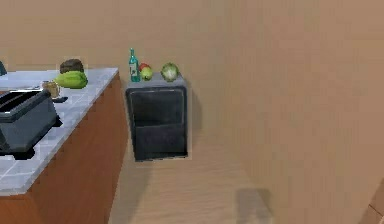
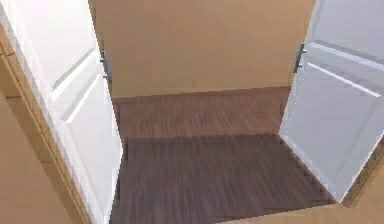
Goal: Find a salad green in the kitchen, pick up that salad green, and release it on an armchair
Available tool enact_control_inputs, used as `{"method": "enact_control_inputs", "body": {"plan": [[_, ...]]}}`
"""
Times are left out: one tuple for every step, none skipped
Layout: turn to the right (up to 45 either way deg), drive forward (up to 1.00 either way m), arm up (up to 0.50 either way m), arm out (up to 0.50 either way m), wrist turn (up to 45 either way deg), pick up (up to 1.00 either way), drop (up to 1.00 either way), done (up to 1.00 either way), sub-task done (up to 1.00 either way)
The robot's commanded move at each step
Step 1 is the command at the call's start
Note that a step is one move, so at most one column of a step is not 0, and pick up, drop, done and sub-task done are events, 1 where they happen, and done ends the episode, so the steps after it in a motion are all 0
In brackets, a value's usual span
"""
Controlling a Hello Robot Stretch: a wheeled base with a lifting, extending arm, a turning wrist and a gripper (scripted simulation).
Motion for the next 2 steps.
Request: {"method": "enact_control_inputs", "body": {"plan": [[0.0,0.95,0.00,0.00,0.0,0.00,0.00,0.00,0.00],[-45.0,0.00,0.00,0.00,0.0,0.00,0.00,0.00,0.00]]}}
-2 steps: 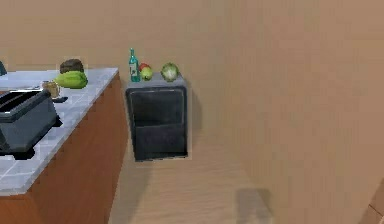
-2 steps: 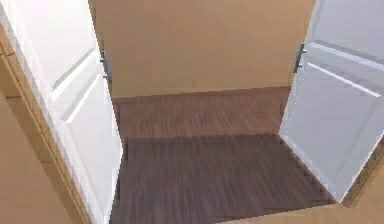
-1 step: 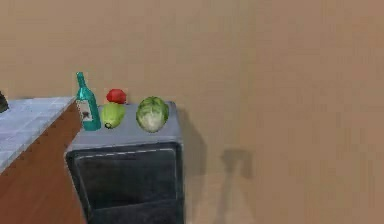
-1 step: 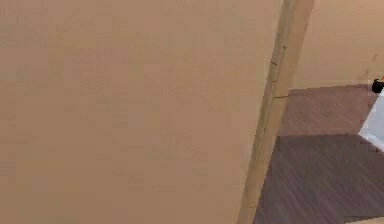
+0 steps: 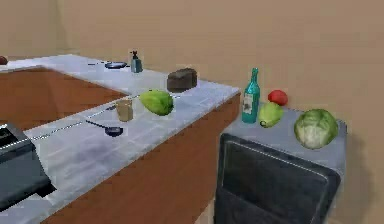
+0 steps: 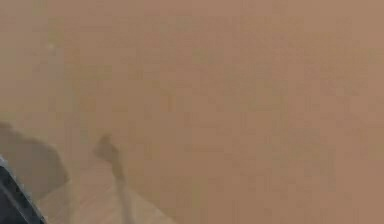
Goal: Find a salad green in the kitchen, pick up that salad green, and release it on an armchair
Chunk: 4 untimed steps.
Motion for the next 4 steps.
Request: {"method": "enact_control_inputs", "body": {"plan": [[-45.0,0.00,0.00,0.00,0.0,0.00,0.00,0.00,0.00],[-45.0,0.00,0.00,0.00,0.0,0.00,0.00,0.00,0.00],[-9.0,0.00,0.00,0.00,0.0,0.00,0.00,0.00,0.00],[45.0,0.00,0.00,0.00,0.0,0.00,0.00,0.00,0.00]]}}
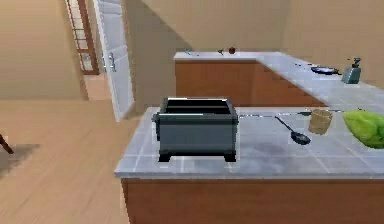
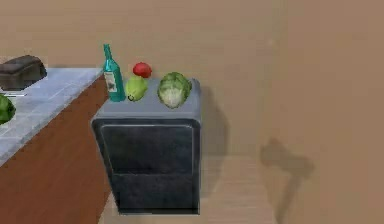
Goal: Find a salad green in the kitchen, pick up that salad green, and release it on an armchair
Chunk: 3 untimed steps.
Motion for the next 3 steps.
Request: {"method": "enact_control_inputs", "body": {"plan": [[45.0,0.00,0.00,0.00,0.0,0.00,0.00,0.00,0.00],[15.0,0.00,0.00,0.00,0.0,0.00,0.00,0.00,0.00],[0.0,0.65,0.00,0.00,0.0,0.00,0.00,0.00,0.00]]}}
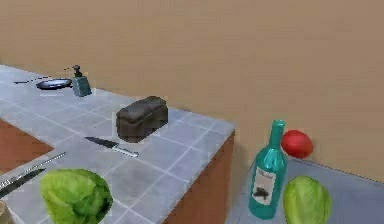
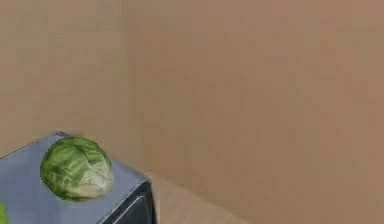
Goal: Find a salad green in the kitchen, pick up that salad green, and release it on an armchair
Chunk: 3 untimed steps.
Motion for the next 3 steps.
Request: {"method": "enact_control_inputs", "body": {"plan": [[-45.0,0.00,0.00,0.00,0.0,0.00,0.00,0.00,0.00],[-45.0,0.00,0.00,0.00,0.0,0.00,0.00,0.00,0.00],[-30.0,0.00,0.00,0.00,0.0,0.00,0.00,0.00,0.00]]}}
